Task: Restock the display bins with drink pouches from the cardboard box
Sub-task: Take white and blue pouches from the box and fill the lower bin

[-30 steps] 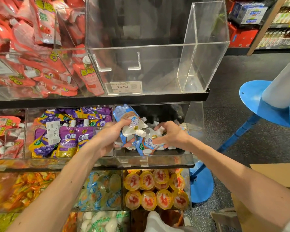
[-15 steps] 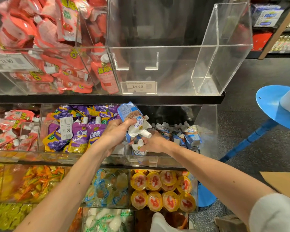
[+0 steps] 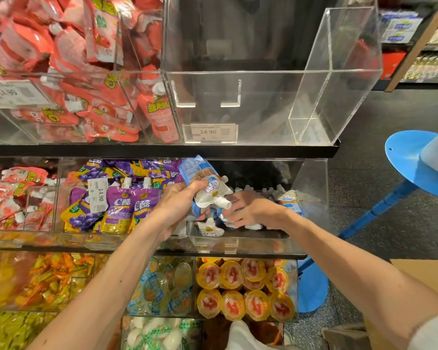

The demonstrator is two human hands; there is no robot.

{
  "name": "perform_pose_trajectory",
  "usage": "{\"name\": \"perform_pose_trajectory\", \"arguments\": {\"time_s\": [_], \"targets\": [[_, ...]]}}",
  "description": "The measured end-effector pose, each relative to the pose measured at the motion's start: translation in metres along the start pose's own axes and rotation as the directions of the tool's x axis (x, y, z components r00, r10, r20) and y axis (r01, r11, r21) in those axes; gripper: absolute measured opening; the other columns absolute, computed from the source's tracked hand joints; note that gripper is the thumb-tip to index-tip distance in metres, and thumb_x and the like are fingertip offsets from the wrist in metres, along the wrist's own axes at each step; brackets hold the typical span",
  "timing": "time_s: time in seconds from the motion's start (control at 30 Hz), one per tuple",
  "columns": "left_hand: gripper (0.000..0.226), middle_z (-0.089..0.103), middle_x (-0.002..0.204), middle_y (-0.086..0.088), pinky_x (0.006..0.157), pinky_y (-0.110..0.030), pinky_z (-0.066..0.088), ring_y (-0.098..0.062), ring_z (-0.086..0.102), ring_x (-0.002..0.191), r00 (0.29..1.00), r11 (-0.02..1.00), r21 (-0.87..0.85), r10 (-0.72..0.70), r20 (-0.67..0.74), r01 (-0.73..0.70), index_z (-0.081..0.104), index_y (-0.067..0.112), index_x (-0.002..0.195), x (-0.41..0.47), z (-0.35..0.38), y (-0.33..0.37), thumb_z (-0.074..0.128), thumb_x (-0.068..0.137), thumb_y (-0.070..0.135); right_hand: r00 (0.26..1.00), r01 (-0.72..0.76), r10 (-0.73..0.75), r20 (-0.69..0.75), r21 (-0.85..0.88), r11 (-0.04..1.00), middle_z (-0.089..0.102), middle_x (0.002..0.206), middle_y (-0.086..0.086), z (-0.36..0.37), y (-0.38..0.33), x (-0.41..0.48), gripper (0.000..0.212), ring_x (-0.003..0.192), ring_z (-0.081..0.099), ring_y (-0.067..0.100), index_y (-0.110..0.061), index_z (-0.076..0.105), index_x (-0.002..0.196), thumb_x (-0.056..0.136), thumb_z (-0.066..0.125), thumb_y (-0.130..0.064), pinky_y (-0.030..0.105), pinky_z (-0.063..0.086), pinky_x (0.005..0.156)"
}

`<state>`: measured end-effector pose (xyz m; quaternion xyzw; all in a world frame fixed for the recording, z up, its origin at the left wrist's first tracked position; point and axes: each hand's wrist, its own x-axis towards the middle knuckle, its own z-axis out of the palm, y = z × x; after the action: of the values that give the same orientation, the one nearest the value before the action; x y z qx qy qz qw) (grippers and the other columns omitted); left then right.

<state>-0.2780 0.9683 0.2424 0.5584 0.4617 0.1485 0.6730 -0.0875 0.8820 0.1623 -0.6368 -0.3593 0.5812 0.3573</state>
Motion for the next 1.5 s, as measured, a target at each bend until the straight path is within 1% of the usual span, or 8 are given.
{"name": "perform_pose_trajectory", "arguments": {"time_s": [0.13,0.33,0.5,0.7,0.8,0.97,1.17,1.5], "targets": [[0.039,0.076,0.093,-0.018,0.059,-0.031,0.060,-0.025,0.073,0.074,0.989,0.995,0.031,-0.093,0.117,0.090,0.067,0.003,0.114,0.000,0.005,0.004,0.066,0.093,0.036,0.892,0.267,-0.386,-0.236,-0.414,0.870,0.048,0.138,-0.002,-0.009,-0.016,-0.030,0.093,0.113,0.060,0.017,-0.038,0.030,0.149,0.078,0.083,-0.013,0.030,0.056,0.092],[0.052,0.074,0.089,-0.024,0.055,-0.031,0.057,-0.030,0.069,0.072,0.950,0.963,0.262,-0.134,0.282,0.058,0.068,0.002,0.112,0.001,0.023,0.013,0.061,0.093,0.049,0.788,0.435,-0.615,0.036,-0.739,0.514,0.027,0.157,-0.005,-0.010,-0.029,-0.052,0.079,0.128,0.050,0.018,-0.039,0.041,0.146,0.083,0.078,-0.010,0.028,0.049,0.101],[0.092,0.075,0.105,-0.018,0.089,-0.044,0.057,-0.031,0.072,0.098,0.906,0.927,0.373,-0.186,0.381,0.033,0.066,0.007,0.119,0.007,0.015,0.016,0.057,0.065,0.081,0.812,0.484,-0.582,-0.052,-0.497,0.720,0.047,0.143,-0.002,-0.021,-0.027,-0.056,0.047,0.125,0.053,0.011,-0.030,0.058,0.132,0.089,0.073,-0.020,0.025,0.051,0.099],[0.062,0.074,0.111,-0.007,0.103,-0.050,0.050,-0.025,0.071,0.106,0.929,0.927,0.376,-0.138,0.344,-0.002,0.068,0.022,0.105,0.006,-0.004,0.014,0.074,0.064,0.068,0.853,0.450,-0.492,-0.173,-0.229,0.863,0.067,0.101,-0.006,-0.021,-0.033,-0.057,0.019,0.089,0.064,0.000,-0.029,0.064,0.108,0.097,0.061,-0.014,0.019,0.050,0.079],[0.076,0.073,0.114,-0.012,0.093,-0.039,0.057,-0.025,0.071,0.104,0.931,0.967,0.253,-0.086,0.355,-0.007,0.072,0.015,0.110,0.009,-0.018,0.013,0.095,0.049,0.053,0.864,0.344,-0.433,-0.257,-0.327,0.880,0.064,0.073,-0.007,-0.034,-0.029,-0.058,0.021,0.064,0.061,0.003,-0.025,0.065,0.091,0.093,0.058,-0.044,0.028,0.051,0.063],[0.020,0.077,0.105,-0.001,0.077,-0.014,0.052,-0.010,0.071,0.098,0.946,0.920,0.355,0.045,0.320,-0.164,0.070,0.015,0.113,0.005,-0.020,0.015,0.064,0.094,0.017,0.934,0.220,-0.330,-0.135,-0.512,0.831,0.059,0.059,-0.007,-0.013,-0.007,-0.037,0.038,0.054,0.054,0.008,-0.020,0.061,0.070,0.098,0.055,-0.045,0.027,0.045,0.057],[0.020,0.078,0.096,0.001,0.071,-0.015,0.052,-0.010,0.072,0.087,0.963,0.919,0.332,0.141,0.228,-0.213,0.069,0.020,0.112,0.002,-0.022,0.010,0.066,0.094,0.014,0.982,0.021,-0.129,-0.138,-0.599,0.801,0.072,0.098,-0.003,0.014,0.013,0.005,0.048,0.086,0.066,0.011,-0.021,0.066,0.117,0.091,0.055,-0.061,0.032,0.054,0.080],[0.024,0.076,0.100,-0.010,0.083,-0.039,0.054,-0.026,0.072,0.097,0.983,0.963,0.205,0.164,0.085,-0.178,0.061,0.010,0.110,0.006,-0.022,0.001,0.072,0.089,0.007,0.988,-0.061,-0.039,-0.147,-0.616,0.785,0.065,0.111,0.004,0.040,0.006,0.026,0.025,0.102,0.063,0.027,-0.023,0.059,0.116,0.094,0.057,-0.036,0.039,0.053,0.085]]}}
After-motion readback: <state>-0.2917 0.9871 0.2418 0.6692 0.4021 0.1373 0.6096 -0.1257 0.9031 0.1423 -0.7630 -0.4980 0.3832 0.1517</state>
